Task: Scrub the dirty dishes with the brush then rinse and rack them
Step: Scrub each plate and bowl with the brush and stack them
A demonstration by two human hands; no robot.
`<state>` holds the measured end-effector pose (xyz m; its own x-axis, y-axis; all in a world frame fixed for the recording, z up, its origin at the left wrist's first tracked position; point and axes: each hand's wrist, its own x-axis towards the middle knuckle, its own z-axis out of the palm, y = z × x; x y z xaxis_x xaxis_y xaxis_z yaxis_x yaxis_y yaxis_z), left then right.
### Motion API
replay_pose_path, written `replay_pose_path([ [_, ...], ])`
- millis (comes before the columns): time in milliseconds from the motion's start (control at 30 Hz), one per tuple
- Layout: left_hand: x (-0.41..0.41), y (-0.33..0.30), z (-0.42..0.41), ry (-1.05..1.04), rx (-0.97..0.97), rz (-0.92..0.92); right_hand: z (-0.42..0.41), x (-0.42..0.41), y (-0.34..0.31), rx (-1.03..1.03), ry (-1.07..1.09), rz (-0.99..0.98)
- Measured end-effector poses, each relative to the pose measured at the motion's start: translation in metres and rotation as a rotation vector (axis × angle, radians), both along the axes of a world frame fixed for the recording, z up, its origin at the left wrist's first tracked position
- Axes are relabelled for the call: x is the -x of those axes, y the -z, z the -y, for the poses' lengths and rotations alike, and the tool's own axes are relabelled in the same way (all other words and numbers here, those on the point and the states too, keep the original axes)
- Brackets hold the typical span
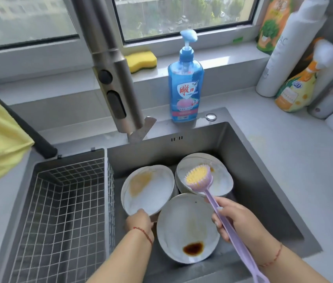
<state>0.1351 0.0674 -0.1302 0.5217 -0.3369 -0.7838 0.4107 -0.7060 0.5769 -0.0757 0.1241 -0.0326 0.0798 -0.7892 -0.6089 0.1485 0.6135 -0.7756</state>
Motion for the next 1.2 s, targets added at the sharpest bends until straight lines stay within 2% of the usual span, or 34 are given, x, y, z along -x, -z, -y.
replay_pose_path([
  [67, -0.004, 0.004, 0.006, -0.044, -0.009, -0.024, -0.004, 0.000, 0.006, -0.023, 0.002, -0.013],
  [267, -0.013, 0.010, 0.017, -0.119, 0.018, -0.350, -0.013, -0.003, 0.005, -0.026, -0.034, -0.024],
  [400, -0.015, 0.013, 0.016, -0.152, 0.101, -0.334, -0.015, -0.003, -0.002, -0.016, -0.058, -0.013],
  [633, -0.016, -0.011, -0.002, -0.033, 0.259, -0.330, -0.011, -0.001, -0.032, 0.101, -0.157, -0.122],
  [800, -0.011, -0.039, -0.029, 0.098, 0.357, -0.415, -0.003, -0.014, -0.044, 0.219, -0.364, -0.456],
  [967, -0.009, -0.055, -0.053, 0.140, 0.406, -0.555, -0.002, -0.026, -0.041, 0.226, -0.568, -0.754],
  [1067, -0.011, -0.056, -0.062, 0.203, 0.400, -0.520, -0.007, -0.026, -0.040, 0.240, -0.744, -0.975],
  [1133, -0.012, -0.057, -0.066, 0.215, 0.404, -0.486, -0.016, -0.026, -0.039, 0.213, -0.793, -1.010],
  [1200, -0.012, -0.059, -0.068, 0.224, 0.413, -0.465, -0.026, -0.032, -0.039, 0.179, -0.791, -0.898],
])
